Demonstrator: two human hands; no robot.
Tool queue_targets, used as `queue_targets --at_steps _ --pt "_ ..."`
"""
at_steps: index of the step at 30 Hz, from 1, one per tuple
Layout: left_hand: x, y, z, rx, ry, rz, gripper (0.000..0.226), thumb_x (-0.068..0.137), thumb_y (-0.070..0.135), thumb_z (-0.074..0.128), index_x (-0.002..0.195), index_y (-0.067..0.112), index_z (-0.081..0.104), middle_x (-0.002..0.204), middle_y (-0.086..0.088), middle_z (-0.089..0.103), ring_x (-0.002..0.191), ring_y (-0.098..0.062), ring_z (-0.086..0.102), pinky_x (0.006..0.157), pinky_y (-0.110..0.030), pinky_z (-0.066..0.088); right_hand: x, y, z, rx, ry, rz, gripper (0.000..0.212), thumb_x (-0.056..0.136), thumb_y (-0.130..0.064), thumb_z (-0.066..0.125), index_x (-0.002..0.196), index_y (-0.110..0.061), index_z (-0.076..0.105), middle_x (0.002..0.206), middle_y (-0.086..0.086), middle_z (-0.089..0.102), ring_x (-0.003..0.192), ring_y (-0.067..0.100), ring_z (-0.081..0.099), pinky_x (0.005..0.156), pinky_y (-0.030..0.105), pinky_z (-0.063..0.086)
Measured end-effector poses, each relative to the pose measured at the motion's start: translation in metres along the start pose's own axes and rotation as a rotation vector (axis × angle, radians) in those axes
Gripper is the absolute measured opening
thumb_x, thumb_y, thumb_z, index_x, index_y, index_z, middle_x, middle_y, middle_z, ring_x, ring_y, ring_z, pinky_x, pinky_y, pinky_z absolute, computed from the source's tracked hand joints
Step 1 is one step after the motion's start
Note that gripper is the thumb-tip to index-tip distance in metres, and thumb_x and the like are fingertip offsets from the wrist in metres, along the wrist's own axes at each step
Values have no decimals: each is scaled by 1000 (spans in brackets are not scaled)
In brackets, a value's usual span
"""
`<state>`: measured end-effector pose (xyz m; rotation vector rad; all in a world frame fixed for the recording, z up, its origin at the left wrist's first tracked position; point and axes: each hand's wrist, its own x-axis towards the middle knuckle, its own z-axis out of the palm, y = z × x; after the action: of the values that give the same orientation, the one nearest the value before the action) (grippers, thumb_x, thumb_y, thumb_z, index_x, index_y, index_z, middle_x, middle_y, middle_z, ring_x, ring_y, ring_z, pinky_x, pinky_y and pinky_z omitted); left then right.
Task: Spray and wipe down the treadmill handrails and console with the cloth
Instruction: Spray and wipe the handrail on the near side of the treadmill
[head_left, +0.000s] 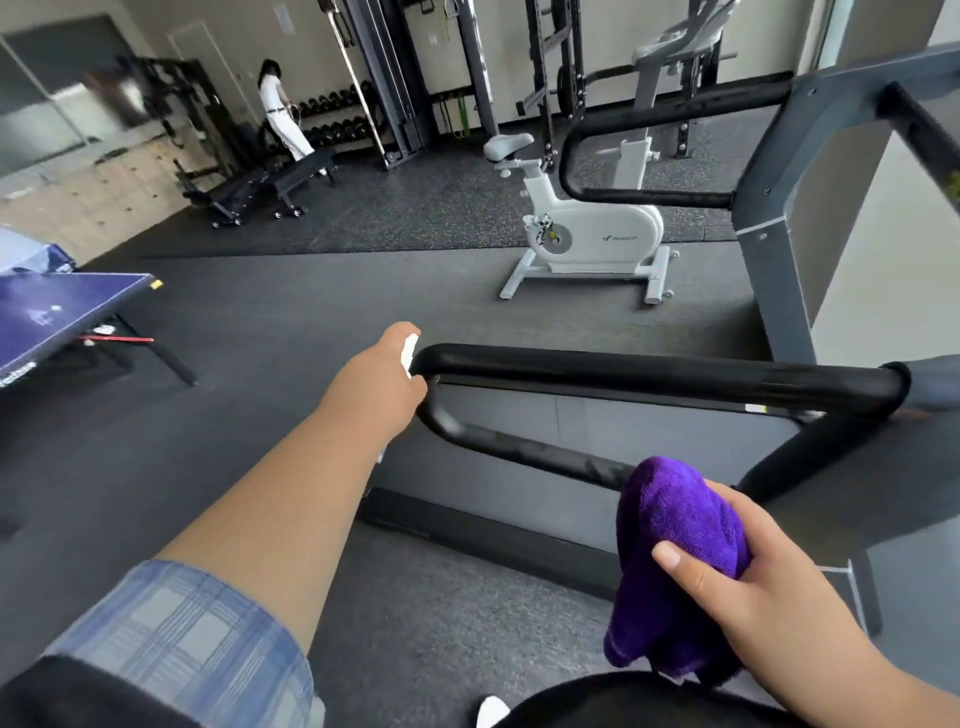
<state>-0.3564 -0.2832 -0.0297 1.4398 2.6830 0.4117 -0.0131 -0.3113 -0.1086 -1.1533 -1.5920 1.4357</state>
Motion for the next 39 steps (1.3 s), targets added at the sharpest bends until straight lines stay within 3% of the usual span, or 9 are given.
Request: queue_targets --at_steps 8,11,17,21,26,29,33,36,39 --pt "9 -12 15 -143 -16 -60 48 90 24 47 133 40 34 104 -3 59 84 -28 59 70 -37 51 10 -2 13 -37 -39 -29 46 79 -29 80 109 -52 53 96 -36 63 84 -10 64 58 8 49" --pt "11 -24 17 -176 28 -40 51 92 29 49 137 41 29 122 -4 58 95 -29 56 83 -42 51 15 -6 25 -58 -63 -36 46 79 -29 80 109 -52 54 96 -37 64 85 -10 65 59 9 49" --pt "23 -60 27 -208 20 -97 55 94 28 51 143 37 28 129 -8 56 93 -26 50 76 -35 43 28 -13 59 -110 -130 -41 46 80 -29 80 112 -50 55 98 -33 66 89 -8 65 69 13 49" --pt "37 -79 36 -220 -47 -113 55 93 25 50 142 37 28 119 -7 57 91 -28 54 74 -35 45 38 -20 87 -126 -174 -35 47 79 -27 80 111 -51 55 96 -29 67 81 -2 68 54 14 53" --pt "60 -96 52 -260 -158 -93 52 89 24 50 134 39 31 107 -3 56 84 -28 58 68 -35 48 52 -27 124 -115 -173 -19 51 72 -38 79 116 -47 56 103 -28 67 89 -4 67 65 11 52" --pt "68 -104 61 -303 -224 -47 49 90 24 51 134 38 33 106 -2 55 80 -22 56 63 -31 44 60 -30 146 -112 -145 -1 51 74 -30 80 117 -46 57 100 -28 68 88 -5 67 62 10 52" --pt "77 -119 64 -343 -278 -6 52 91 30 54 137 41 30 112 -1 56 88 -21 58 79 -38 53 67 -37 170 -107 -74 6 49 73 -26 79 113 -43 57 97 -30 68 87 -8 66 66 6 48" --pt "75 -128 55 -426 -272 39 55 92 36 56 139 45 28 113 2 55 85 -14 57 69 -32 48 69 -46 181 -72 4 -8 51 67 -33 75 114 -43 57 95 -24 70 82 0 68 64 15 54" --pt "65 -126 43 -515 -219 98 57 90 39 57 136 54 27 111 3 58 85 -16 57 71 -34 45 71 -52 190 -1 109 -6 45 81 -16 73 116 -36 53 88 -23 70 70 -1 67 54 18 55"
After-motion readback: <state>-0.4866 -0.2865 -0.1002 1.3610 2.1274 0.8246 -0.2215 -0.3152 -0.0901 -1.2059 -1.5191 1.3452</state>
